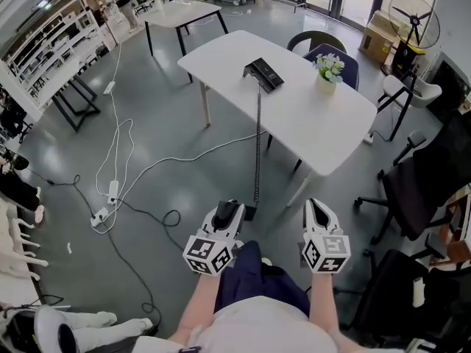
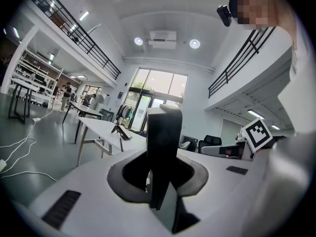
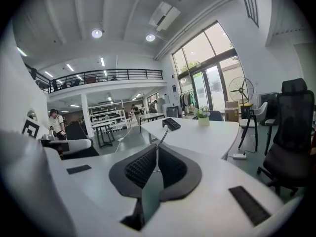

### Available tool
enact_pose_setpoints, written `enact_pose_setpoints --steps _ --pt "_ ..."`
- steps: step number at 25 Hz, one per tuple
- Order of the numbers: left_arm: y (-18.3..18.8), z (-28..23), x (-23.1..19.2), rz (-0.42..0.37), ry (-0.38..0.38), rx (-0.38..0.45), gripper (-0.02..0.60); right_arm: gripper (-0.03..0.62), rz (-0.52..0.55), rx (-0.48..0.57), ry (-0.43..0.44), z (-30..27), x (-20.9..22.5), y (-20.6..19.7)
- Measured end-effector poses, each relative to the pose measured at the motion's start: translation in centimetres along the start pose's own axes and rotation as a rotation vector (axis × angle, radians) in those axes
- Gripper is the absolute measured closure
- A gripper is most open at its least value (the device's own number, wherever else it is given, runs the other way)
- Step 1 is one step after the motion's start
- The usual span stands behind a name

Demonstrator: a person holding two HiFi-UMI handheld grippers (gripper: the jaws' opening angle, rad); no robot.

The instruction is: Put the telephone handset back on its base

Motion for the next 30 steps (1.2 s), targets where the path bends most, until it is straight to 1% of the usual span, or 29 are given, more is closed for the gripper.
enact_pose_setpoints --steps 7,13,18,22,30 --pt "-0.2 -0.1 -0.2 0.012 -0.003 -0.007 0.495 0.557 0.0 -0.018 0.012 -0.6 -0.4 -0.5" --pt "0.2 -2.3 -1.6 0.022 -0.009 0.0 0.495 0.559 0.01 -0.022 0.025 -3.1 -0.3 0.0" --pt "1.1 -4.8 -3.1 0.037 -0.01 -0.004 0.495 0.557 0.024 -0.024 0.022 -5.5 0.4 1.4" --pt "1.8 -7.8 -4.2 0.052 -0.022 -0.015 0.495 0.557 0.028 -0.028 0.017 -8.3 1.5 2.7" --pt "5.0 -13.9 -7.3 0.051 -0.034 -0.01 0.495 0.557 0.032 -0.023 0.035 -15.4 3.3 6.3"
Point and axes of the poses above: the fingertips, and each gripper's own axes: z backward along the fingers, x to its right, y out of its top, the point moved 1 cm from there along z, backward along the fingers, and after that the axes turned 4 degrees about z, right-handed, at the moved point
